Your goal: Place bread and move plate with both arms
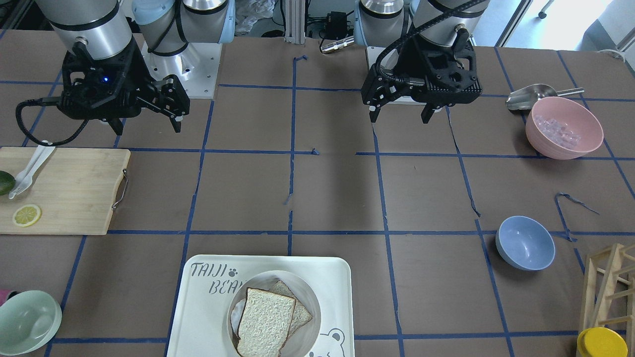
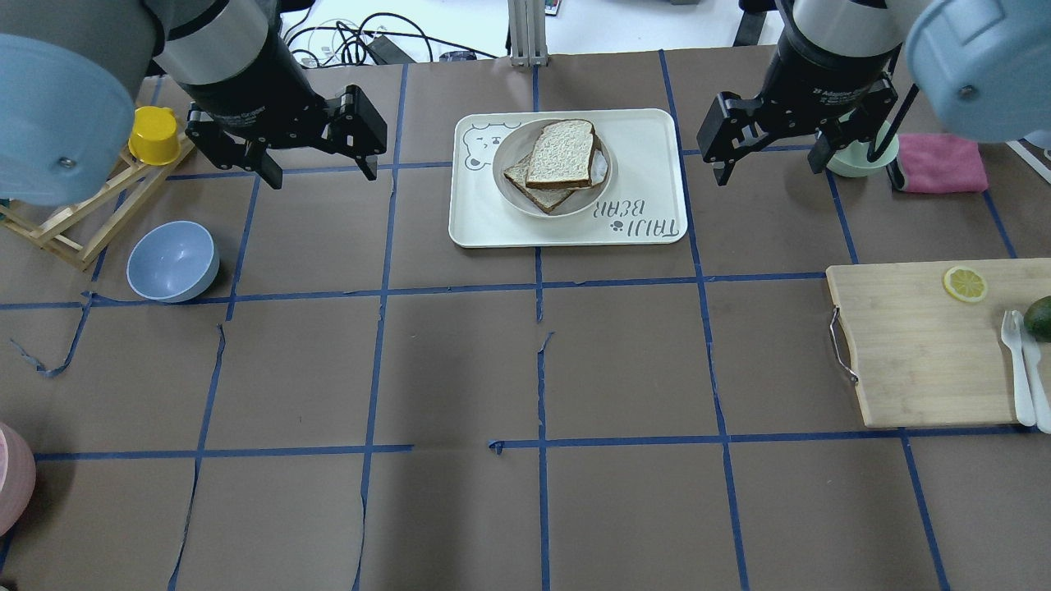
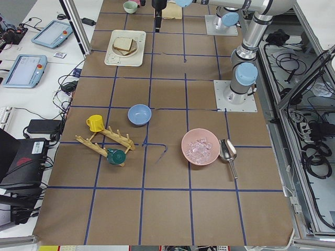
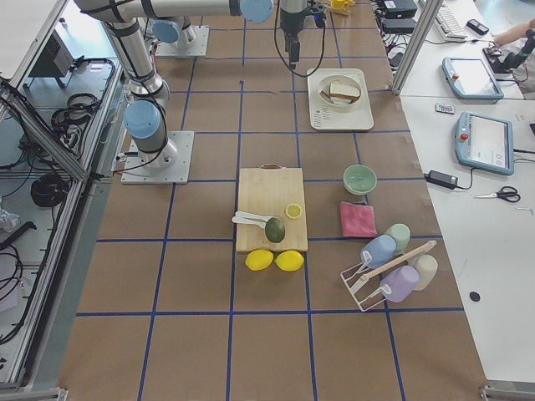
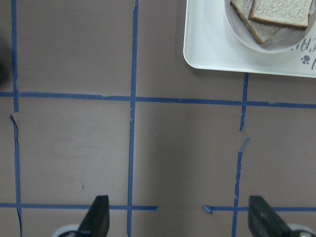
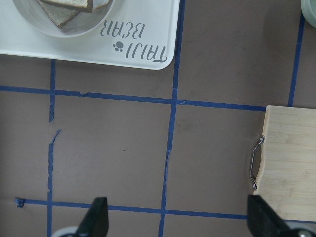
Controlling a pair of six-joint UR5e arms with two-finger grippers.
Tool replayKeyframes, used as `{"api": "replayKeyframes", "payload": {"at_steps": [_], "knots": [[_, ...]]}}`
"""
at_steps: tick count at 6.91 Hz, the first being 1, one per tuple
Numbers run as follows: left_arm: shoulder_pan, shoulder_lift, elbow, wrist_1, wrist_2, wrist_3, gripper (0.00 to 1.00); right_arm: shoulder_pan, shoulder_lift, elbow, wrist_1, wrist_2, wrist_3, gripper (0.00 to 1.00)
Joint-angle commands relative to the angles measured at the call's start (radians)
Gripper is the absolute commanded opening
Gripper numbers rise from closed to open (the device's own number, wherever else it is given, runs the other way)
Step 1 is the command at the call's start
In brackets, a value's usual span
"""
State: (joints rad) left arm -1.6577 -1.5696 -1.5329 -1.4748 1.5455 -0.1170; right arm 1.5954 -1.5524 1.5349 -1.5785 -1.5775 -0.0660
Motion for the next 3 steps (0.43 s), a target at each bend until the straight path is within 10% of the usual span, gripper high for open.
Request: {"api": "replayKeyframes", "payload": {"at_steps": [1, 3], "knots": [[-0.001, 0.005, -0.004, 0.033, 0.008, 0.005, 1.0, 0.0, 0.0, 0.001, 0.0, 0.001, 0.005, 1.0], [-0.001, 0.007, -0.009, 0.03, 0.008, 0.005, 1.0, 0.0, 0.0, 0.001, 0.0, -0.001, 0.003, 1.0]]}}
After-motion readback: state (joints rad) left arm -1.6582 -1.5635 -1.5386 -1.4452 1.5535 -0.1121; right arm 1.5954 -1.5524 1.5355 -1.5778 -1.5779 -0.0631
